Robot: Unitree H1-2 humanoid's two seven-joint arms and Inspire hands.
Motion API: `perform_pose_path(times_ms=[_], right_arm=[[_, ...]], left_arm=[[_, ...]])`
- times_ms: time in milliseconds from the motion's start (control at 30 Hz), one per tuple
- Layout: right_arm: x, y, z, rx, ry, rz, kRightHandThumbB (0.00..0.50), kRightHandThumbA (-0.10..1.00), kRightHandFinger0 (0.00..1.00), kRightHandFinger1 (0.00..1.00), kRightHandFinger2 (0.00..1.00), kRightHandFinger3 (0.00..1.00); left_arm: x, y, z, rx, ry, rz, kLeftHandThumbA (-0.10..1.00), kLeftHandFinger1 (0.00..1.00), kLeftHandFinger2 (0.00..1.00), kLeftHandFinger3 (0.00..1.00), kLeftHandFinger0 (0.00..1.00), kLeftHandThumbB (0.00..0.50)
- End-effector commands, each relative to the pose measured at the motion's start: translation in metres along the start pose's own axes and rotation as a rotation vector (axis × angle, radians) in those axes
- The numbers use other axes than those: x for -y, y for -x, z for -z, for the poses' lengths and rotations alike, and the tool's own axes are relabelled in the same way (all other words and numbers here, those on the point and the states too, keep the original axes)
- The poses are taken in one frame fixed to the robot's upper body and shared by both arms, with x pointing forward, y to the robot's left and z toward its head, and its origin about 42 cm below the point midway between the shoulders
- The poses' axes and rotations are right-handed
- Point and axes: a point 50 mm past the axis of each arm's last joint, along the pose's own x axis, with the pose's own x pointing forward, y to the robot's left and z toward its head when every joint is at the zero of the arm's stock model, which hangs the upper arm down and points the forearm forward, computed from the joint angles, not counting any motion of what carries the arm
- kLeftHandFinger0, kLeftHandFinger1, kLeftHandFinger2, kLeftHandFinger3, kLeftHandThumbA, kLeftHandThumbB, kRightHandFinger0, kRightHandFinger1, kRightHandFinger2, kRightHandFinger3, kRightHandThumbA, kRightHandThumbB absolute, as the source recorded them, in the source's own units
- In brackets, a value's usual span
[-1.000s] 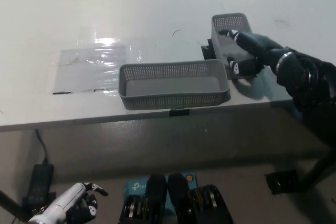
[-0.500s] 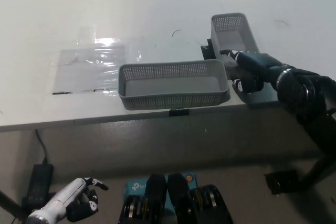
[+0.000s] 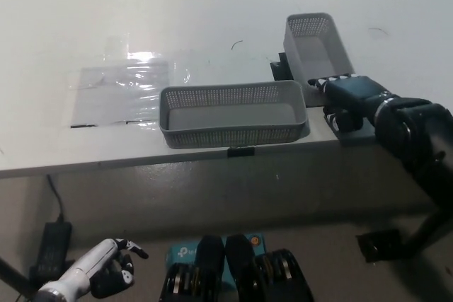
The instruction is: The robot uses its right hand to pick up the grey box kept on the middle on the desk and place it on top of another box next to it in a right angle
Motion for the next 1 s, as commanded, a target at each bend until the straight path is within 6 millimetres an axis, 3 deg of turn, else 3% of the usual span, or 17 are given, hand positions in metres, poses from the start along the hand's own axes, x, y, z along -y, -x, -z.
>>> perform_pose_path(times_ms=[0,67,100,167,200,233,267,333,367,533,600,633,667,733,900,933,967], right_arm=[[0.024,-0.003,0.01,-0.126,0.113,-0.01,0.314,0.11,0.95,1.0,1.0,1.0],[0.022,-0.006,0.01,-0.117,0.121,0.004,0.317,0.08,0.74,0.94,1.0,1.0],[0.02,-0.008,0.01,-0.107,0.135,0.009,0.323,0.07,0.63,0.8,0.9,1.0],[0.016,-0.014,0.006,-0.099,0.16,0.011,0.309,0.04,0.36,0.49,0.61,0.83],[0.014,-0.014,0.004,-0.096,0.169,0.016,0.3,-0.01,0.29,0.42,0.55,0.78],[0.011,-0.017,-0.004,-0.09,0.223,0.027,0.215,-0.1,0.01,0.13,0.34,0.69],[0.01,-0.017,-0.005,-0.088,0.244,0.03,0.17,-0.1,0.0,0.1,0.33,0.72],[0.009,-0.018,-0.006,-0.085,0.268,0.034,0.148,-0.1,0.0,0.11,0.35,0.73],[0.005,-0.02,-0.013,-0.057,0.37,0.048,0.116,-0.1,0.0,0.04,0.28,0.7],[0.001,-0.02,-0.021,-0.05,0.568,0.095,0.001,-0.1,0.0,0.06,0.35,0.71],[-0.001,-0.021,-0.022,-0.044,0.585,0.127,0.0,-0.1,0.0,0.07,0.38,0.67],[-0.002,-0.02,-0.021,-0.018,0.588,0.158,0.0,-0.1,0.0,0.06,0.36,0.59],[-0.004,-0.02,-0.018,0.015,0.58,0.208,0.0,-0.1,0.0,0.04,0.33,0.46],[-0.015,-0.017,-0.015,0.093,0.533,0.317,0.0,-0.1,0.0,0.0,0.24,0.02],[-0.028,-0.013,-0.005,0.153,0.384,0.398,0.003,-0.1,0.0,0.0,0.33,0.06],[-0.029,-0.013,-0.004,0.16,0.312,0.418,0.053,-0.1,0.0,0.0,0.33,0.18],[-0.029,-0.011,-0.004,0.154,0.285,0.421,0.084,-0.1,0.0,0.02,0.36,0.15]], left_arm=[[-0.015,0.006,-0.005,0.018,-0.041,-0.016,-0.04,0.18,0.33,0.64,0.15,0.127],[-0.017,0.006,-0.005,0.013,-0.031,-0.015,-0.04,0.18,0.31,0.63,0.14,0.132],[-0.018,0.006,-0.006,0.011,-0.04,-0.014,-0.03,0.15,0.3,0.62,0.12,0.131],[-0.019,0.007,-0.01,0.013,-0.05,-0.009,-0.02,0.16,0.3,0.67,0.12,0.127],[-0.019,0.007,-0.01,0.013,-0.05,-0.006,-0.02,0.18,0.32,0.68,0.14,0.122],[-0.018,0.007,-0.011,0.014,-0.039,-0.004,0.0,0.17,0.32,0.68,0.14,0.122],[-0.017,0.006,-0.012,0.016,-0.041,-0.003,0.01,0.17,0.32,0.67,0.14,0.128],[-0.017,0.006,-0.012,0.018,-0.045,-0.001,0.02,0.17,0.32,0.67,0.14,0.126],[-0.017,0.006,-0.011,0.021,-0.037,-0.003,0.03,0.17,0.32,0.66,0.14,0.129],[-0.018,0.008,-0.011,0.025,-0.036,0.002,0.09,0.17,0.32,0.66,0.13,0.139],[-0.018,0.008,-0.011,0.024,-0.035,0.008,0.12,0.15,0.31,0.67,0.12,0.141],[-0.018,0.008,-0.011,0.027,-0.031,0.009,0.13,0.14,0.3,0.66,0.1,0.146],[-0.018,0.008,-0.011,0.029,-0.034,0.007,0.13,0.14,0.3,0.66,0.1,0.153],[-0.017,0.01,-0.007,0.022,-0.045,0.01,0.15,0.13,0.29,0.65,0.1,0.161],[-0.011,0.012,-0.003,0.006,-0.039,0.019,0.17,0.23,0.4,0.7,0.22,0.159],[-0.01,0.013,-0.001,0.007,-0.038,0.019,0.17,0.23,0.4,0.7,0.22,0.161],[-0.008,0.014,-0.001,0.005,-0.025,0.022,0.15,0.19,0.36,0.71,0.17,0.162]])
